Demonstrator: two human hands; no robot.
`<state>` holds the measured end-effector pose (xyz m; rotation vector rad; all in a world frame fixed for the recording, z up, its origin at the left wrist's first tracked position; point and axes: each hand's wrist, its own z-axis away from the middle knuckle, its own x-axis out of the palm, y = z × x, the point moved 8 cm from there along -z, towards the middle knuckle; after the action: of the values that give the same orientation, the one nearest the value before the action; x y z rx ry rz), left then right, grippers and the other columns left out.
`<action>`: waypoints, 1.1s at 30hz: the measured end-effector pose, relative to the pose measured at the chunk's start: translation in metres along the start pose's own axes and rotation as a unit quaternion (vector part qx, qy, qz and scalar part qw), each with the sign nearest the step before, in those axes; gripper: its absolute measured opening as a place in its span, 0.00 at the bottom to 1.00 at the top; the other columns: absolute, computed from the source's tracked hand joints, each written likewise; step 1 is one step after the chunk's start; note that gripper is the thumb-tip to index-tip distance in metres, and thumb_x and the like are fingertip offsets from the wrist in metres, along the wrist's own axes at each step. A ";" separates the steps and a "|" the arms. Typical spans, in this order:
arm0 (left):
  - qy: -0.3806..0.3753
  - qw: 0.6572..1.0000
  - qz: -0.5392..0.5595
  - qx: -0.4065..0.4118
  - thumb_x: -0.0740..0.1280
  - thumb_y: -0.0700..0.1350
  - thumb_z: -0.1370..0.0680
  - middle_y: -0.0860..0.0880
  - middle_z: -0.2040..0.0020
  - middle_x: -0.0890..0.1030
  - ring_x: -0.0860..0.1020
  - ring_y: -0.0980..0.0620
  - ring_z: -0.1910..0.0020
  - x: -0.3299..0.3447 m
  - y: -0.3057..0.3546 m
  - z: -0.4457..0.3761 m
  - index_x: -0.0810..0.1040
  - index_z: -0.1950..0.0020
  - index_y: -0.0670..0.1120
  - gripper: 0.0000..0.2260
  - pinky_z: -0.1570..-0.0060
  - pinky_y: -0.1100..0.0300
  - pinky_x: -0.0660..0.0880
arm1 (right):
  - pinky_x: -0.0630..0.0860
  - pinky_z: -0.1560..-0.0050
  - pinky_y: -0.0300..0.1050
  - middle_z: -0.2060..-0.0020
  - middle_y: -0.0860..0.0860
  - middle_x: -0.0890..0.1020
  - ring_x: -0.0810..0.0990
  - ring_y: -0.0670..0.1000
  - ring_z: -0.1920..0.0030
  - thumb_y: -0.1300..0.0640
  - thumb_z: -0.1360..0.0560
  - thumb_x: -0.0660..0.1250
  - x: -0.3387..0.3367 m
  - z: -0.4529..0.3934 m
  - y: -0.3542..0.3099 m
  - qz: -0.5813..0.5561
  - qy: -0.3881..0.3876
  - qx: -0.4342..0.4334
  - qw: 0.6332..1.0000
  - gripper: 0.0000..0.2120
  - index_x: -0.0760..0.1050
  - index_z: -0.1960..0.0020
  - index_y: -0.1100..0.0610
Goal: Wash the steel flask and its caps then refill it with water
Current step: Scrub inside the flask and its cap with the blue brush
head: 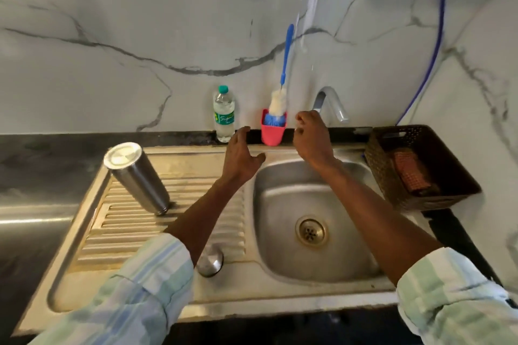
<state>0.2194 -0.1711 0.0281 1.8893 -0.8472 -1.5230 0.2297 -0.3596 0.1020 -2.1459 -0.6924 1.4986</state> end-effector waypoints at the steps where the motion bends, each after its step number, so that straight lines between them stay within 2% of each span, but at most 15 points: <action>1: -0.003 1.000 0.001 -0.006 0.77 0.43 0.30 0.40 0.26 0.68 0.66 0.42 0.27 0.004 0.004 -0.011 0.62 0.24 0.40 0.39 0.28 0.53 0.63 | 0.74 0.45 0.46 0.42 0.59 0.76 0.77 0.57 0.44 0.67 0.25 0.64 0.003 -0.009 -0.003 0.020 -0.024 -0.029 0.999 0.13 0.75 0.41 0.63; 3: -0.009 0.999 0.014 -0.035 0.78 0.47 0.30 0.39 0.24 0.66 0.66 0.42 0.26 0.017 0.008 -0.033 0.59 0.22 0.40 0.43 0.28 0.48 0.65 | 0.75 0.45 0.49 0.42 0.60 0.76 0.77 0.58 0.44 0.66 0.25 0.66 0.014 -0.026 -0.001 0.042 -0.064 -0.057 0.995 0.14 0.73 0.40 0.64; 5: -0.011 0.997 0.032 -0.076 0.79 0.52 0.31 0.40 0.24 0.66 0.66 0.42 0.26 0.033 0.002 -0.049 0.55 0.21 0.41 0.48 0.29 0.44 0.67 | 0.73 0.50 0.47 0.43 0.60 0.76 0.77 0.58 0.45 0.65 0.26 0.68 0.027 -0.043 0.009 0.041 -0.079 -0.041 0.995 0.14 0.72 0.41 0.64; 9: -0.001 0.988 0.076 -0.135 0.79 0.61 0.39 0.40 0.31 0.74 0.73 0.41 0.32 0.066 -0.026 -0.066 0.53 0.21 0.43 0.56 0.35 0.42 0.73 | 0.69 0.53 0.42 0.41 0.59 0.75 0.77 0.57 0.44 0.62 0.27 0.72 0.046 -0.068 0.035 -0.006 -0.075 0.018 0.997 0.20 0.71 0.38 0.63; 11: 0.007 0.985 0.089 -0.148 0.78 0.66 0.43 0.42 0.34 0.77 0.76 0.42 0.36 0.083 -0.047 -0.074 0.56 0.24 0.44 0.57 0.40 0.42 0.77 | 0.70 0.51 0.42 0.39 0.58 0.75 0.76 0.56 0.42 0.59 0.28 0.74 0.054 -0.077 0.044 -0.024 -0.075 0.028 0.997 0.24 0.71 0.35 0.62; 14: 0.008 0.984 0.105 -0.144 0.78 0.72 0.45 0.45 0.34 0.76 0.77 0.45 0.37 0.105 -0.063 -0.083 0.59 0.26 0.45 0.57 0.42 0.44 0.79 | 0.74 0.42 0.47 0.35 0.57 0.75 0.74 0.55 0.37 0.55 0.29 0.76 0.066 -0.092 0.053 -0.062 -0.083 0.028 0.994 0.31 0.68 0.31 0.61; 17: 0.017 0.983 0.126 -0.134 0.81 0.68 0.44 0.47 0.33 0.75 0.77 0.46 0.36 0.115 -0.058 -0.086 0.61 0.26 0.46 0.55 0.43 0.45 0.80 | 0.74 0.41 0.45 0.34 0.54 0.75 0.74 0.53 0.37 0.51 0.28 0.75 0.073 -0.104 0.052 -0.108 -0.086 0.012 0.990 0.32 0.68 0.29 0.57; 21: 0.049 0.981 0.131 -0.135 0.82 0.60 0.39 0.47 0.32 0.75 0.76 0.47 0.36 0.117 -0.042 -0.090 0.60 0.24 0.46 0.51 0.41 0.49 0.79 | 0.74 0.48 0.39 0.35 0.52 0.77 0.76 0.47 0.42 0.49 0.26 0.72 0.081 -0.114 0.051 -0.149 -0.090 0.021 0.984 0.28 0.69 0.29 0.55; 27: 0.093 0.977 0.116 -0.156 0.80 0.55 0.34 0.47 0.35 0.78 0.79 0.47 0.40 0.114 -0.044 -0.095 0.65 0.28 0.46 0.41 0.44 0.53 0.79 | 0.74 0.48 0.40 0.38 0.52 0.80 0.79 0.52 0.42 0.50 0.25 0.72 0.093 -0.115 0.051 -0.156 -0.101 0.025 0.982 0.26 0.71 0.31 0.56; 33: 0.081 0.979 0.093 -0.164 0.80 0.56 0.33 0.46 0.36 0.79 0.80 0.46 0.41 0.115 -0.043 -0.098 0.65 0.28 0.46 0.40 0.45 0.51 0.80 | 0.75 0.50 0.41 0.41 0.54 0.81 0.80 0.53 0.44 0.53 0.24 0.70 0.091 -0.115 0.052 -0.167 -0.063 0.062 0.982 0.19 0.73 0.36 0.59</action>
<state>0.3384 -0.2280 -0.0566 1.6182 -0.6344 -1.2873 0.3724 -0.3516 0.0414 -1.7521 -0.9244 1.4593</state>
